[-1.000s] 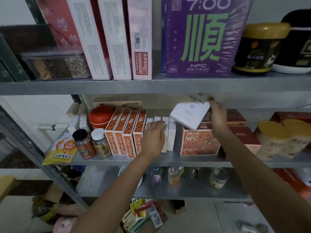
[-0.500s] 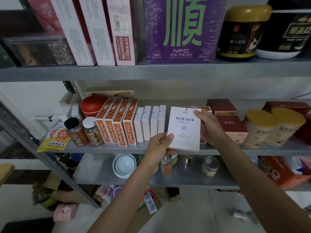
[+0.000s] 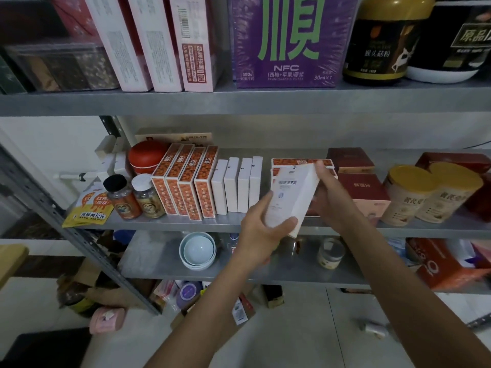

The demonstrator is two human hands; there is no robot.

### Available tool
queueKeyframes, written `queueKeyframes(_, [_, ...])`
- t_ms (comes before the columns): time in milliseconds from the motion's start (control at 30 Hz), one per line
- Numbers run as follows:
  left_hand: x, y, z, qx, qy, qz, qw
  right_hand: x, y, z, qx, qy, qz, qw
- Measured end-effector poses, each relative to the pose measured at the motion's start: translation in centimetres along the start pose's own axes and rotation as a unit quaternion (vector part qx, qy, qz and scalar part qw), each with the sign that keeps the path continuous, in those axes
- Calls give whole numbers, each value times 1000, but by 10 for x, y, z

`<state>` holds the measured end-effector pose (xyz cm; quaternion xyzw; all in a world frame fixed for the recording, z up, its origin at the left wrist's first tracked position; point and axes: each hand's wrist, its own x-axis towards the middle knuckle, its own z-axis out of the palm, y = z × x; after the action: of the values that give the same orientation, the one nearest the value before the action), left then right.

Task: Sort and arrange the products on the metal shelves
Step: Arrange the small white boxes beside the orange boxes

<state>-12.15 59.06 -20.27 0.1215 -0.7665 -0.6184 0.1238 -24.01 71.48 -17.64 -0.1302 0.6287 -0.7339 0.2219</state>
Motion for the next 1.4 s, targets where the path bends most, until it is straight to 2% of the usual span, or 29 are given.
queueKeyframes(100, [-1,0,-17,-131,-75,-85,985,2,-2,-10,31,-138,14,990])
queueKeyframes(167, [1,-4,-27,-201,-100,-132,965,3,-2,-13,7,-170,1,985])
queueKeyframes(267, [3,-9,-37,-257,-111,-136,950,6,-8,-8,-85,-106,-26,990])
queueKeyframes(400, [8,-9,-41,-167,-42,-76,982,11,-10,3,-166,-33,-56,984])
queueKeyframes(533, [13,-9,-46,-168,-9,-77,983,13,-11,12,-208,-2,-61,976])
queueKeyframes(667, [16,-15,-57,-231,-36,-115,966,14,-14,11,-206,-32,-41,977])
queueKeyframes(867, [17,-21,-61,-271,-62,-136,951,18,-11,17,-164,-26,-28,986])
queueKeyframes(933, [19,-19,-63,-270,-66,-140,950,19,-12,18,-145,-25,-21,989])
queueKeyframes(1000, [20,-16,-62,-225,-55,-129,964,22,-10,19,-133,-13,-11,991])
queueKeyframes(1100, [20,-12,-60,-66,0,-26,997,26,-4,19,-113,20,6,993])
queueKeyframes(1200, [17,-21,-61,100,45,122,986,28,-1,18,-89,60,17,994])
queueKeyframes(1267, [17,-31,-66,200,69,247,945,28,-1,18,-90,71,20,993])
queueKeyframes(1333, [21,-39,-70,282,72,377,879,28,-2,18,-89,76,25,993])
queueKeyframes(1400, [24,-42,-73,338,73,451,823,28,-5,20,-77,76,40,993])
